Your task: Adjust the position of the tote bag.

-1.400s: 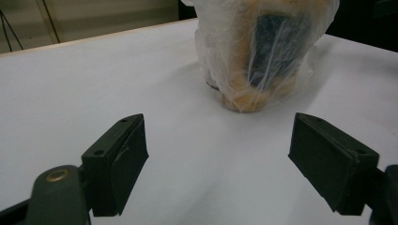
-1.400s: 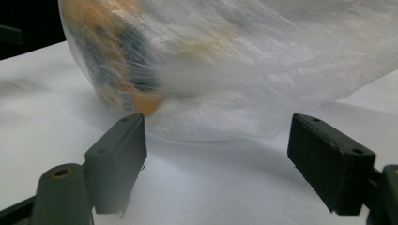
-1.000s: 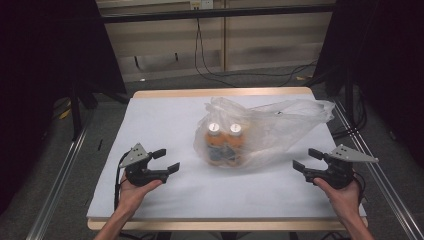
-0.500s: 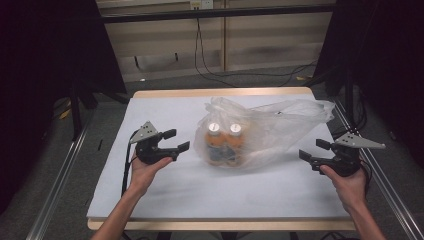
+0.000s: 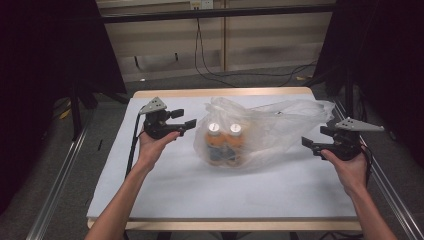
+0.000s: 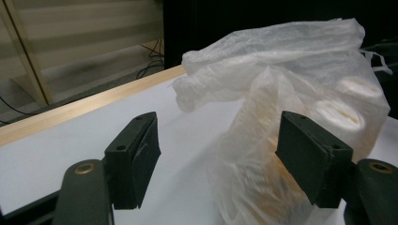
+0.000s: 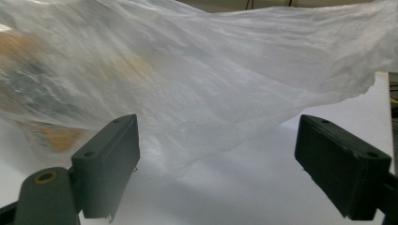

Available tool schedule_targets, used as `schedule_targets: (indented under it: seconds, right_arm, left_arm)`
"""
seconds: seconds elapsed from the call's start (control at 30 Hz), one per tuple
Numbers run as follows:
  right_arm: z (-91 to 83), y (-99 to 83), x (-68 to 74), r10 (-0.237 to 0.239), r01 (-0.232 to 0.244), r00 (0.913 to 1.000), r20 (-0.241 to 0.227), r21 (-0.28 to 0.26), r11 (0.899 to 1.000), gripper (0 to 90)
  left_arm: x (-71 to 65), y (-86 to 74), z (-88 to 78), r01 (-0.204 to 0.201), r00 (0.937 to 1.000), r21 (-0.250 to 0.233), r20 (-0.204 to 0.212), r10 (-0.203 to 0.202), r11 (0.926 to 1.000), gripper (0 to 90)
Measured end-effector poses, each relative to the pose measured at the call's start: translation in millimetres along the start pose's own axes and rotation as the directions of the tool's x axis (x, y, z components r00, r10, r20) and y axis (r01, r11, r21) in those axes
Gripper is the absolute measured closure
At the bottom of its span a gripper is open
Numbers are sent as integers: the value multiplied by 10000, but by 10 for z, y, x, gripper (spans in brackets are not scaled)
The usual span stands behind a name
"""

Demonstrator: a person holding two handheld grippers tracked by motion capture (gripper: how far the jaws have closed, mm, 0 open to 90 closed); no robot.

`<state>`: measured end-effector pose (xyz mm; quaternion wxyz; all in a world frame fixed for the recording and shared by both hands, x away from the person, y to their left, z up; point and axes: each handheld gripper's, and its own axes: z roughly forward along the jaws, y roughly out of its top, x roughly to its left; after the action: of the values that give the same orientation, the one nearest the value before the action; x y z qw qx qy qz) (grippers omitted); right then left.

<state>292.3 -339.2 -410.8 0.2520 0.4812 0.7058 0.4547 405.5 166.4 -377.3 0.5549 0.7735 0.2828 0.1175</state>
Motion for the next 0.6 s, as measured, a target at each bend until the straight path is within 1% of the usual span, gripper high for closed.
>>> schedule_targets:
  seconds: [0.03,0.07,0.1,0.13,0.2,0.23,0.27,0.33,0.4,0.43,0.47,0.53,0.6]
  right_arm:
    - [12,7,-14,-11,11,10000,35,49,10000,126]
    - [31,22,-37,-54,52,9999,90,132,9999,120]
    - [31,22,-37,-54,52,9999,90,132,9999,120]
    - [55,42,-70,-196,192,9996,216,195,9996,110]
    - [82,55,-107,-212,205,9995,240,282,9994,98]
    - [102,65,-133,-227,219,9994,250,326,9992,97]
    - [113,71,-150,-170,163,9996,227,290,9994,97]
    - [151,99,-188,-162,156,9997,207,270,9995,94]
    - [181,132,-201,-190,185,9997,182,265,9995,95]
    - [197,153,-202,-226,222,9996,161,231,9995,95]
    - [197,153,-202,-226,222,9996,161,231,9995,95]
    - [255,206,-186,-293,291,9995,108,172,9994,96]
    - [293,222,-189,-262,261,9996,100,128,9996,96]
  left_arm:
    - [10,24,36,-21,10000,36,-35,21,10000,295]
    - [15,35,60,6,10000,29,29,-6,10000,292]
    - [15,35,60,6,10000,29,29,-6,10000,288]
    - [25,65,126,21,10000,117,-7,-21,9999,279]
    - [41,97,212,32,10000,248,38,-33,9997,274]
    - [43,107,237,28,10000,218,34,-29,9998,271]
    - [45,124,276,59,9999,232,105,-62,9997,271]
    - [48,169,343,-27,9999,335,122,23,9994,263]
    - [44,222,405,-81,9996,363,257,72,9993,259]
    - [38,277,456,-60,9994,386,350,46,9992,257]
    - [38,277,456,-60,9994,386,350,46,9992,255]
    - [35,307,509,-1,9986,312,523,-15,9995,254]
    - [32,316,553,-13,9984,385,566,-9,9993,250]
